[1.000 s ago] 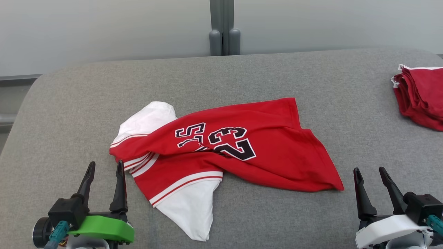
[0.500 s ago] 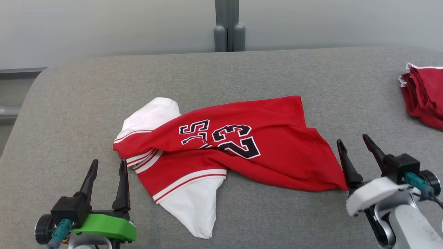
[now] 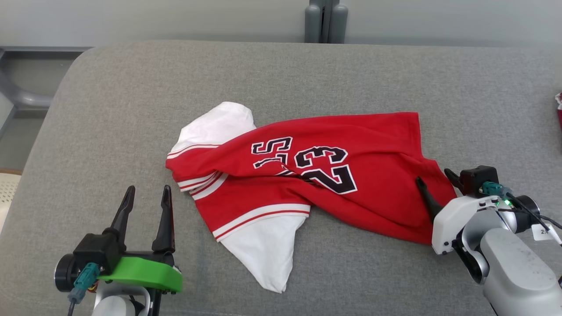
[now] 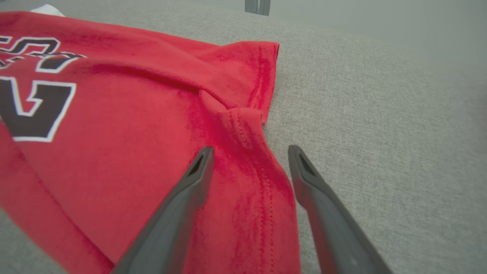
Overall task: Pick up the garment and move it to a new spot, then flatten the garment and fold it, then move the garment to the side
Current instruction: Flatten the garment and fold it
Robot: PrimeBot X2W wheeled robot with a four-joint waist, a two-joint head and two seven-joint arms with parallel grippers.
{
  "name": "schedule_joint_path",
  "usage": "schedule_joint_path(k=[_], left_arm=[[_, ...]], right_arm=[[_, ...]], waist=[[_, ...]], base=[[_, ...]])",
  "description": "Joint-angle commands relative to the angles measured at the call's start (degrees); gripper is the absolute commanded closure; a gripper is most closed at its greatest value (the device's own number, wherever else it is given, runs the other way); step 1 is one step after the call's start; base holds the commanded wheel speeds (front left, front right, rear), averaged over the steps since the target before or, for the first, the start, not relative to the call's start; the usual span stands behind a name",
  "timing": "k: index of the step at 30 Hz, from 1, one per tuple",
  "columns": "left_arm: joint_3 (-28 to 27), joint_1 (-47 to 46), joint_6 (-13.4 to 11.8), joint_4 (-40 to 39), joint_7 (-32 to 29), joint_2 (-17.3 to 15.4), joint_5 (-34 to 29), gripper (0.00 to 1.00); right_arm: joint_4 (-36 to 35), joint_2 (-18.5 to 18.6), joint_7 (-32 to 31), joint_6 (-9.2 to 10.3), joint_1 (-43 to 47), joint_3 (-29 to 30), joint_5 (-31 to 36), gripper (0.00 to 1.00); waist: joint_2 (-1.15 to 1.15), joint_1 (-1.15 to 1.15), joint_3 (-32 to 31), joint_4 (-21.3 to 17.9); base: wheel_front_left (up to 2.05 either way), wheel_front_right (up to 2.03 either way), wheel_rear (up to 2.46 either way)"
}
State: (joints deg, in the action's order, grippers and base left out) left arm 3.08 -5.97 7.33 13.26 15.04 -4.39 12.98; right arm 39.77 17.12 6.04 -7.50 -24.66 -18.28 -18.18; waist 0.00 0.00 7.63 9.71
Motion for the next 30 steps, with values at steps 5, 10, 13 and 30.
schedule_joint_path(k=[5,10,13,30], left_arm=[[-0.2,-1.3,0.3,0.1,0.2,0.2,0.1,0.0],[0.0,-1.9,0.2,0.4,0.2,0.4,0.1,0.0],[0.2,-2.2,0.2,0.5,0.2,0.5,0.2,0.0],[-1.7,0.5,0.2,0.4,0.2,0.2,-0.5,0.0]], right_arm=[[3.8,1.3,1.6,0.01,-4.0,-2.5,-3.7,1.0],[5.7,3.0,4.8,0.01,-8.6,-2.2,-6.1,1.0],[7.4,3.7,6.3,0.01,-11.6,-0.7,-7.4,1.0],[-1.4,4.0,9.1,0.01,-3.6,2.1,-10.4,0.0]], waist=[[0.0,0.0,1.8,1.4],[0.0,0.0,2.1,1.5],[0.0,0.0,2.2,1.6],[0.0,0.0,-0.8,-1.6]], base=[[0.0,0.0,0.0],[0.0,0.0,0.0],[0.0,0.0,0.0],[0.0,0.0,0.0]])
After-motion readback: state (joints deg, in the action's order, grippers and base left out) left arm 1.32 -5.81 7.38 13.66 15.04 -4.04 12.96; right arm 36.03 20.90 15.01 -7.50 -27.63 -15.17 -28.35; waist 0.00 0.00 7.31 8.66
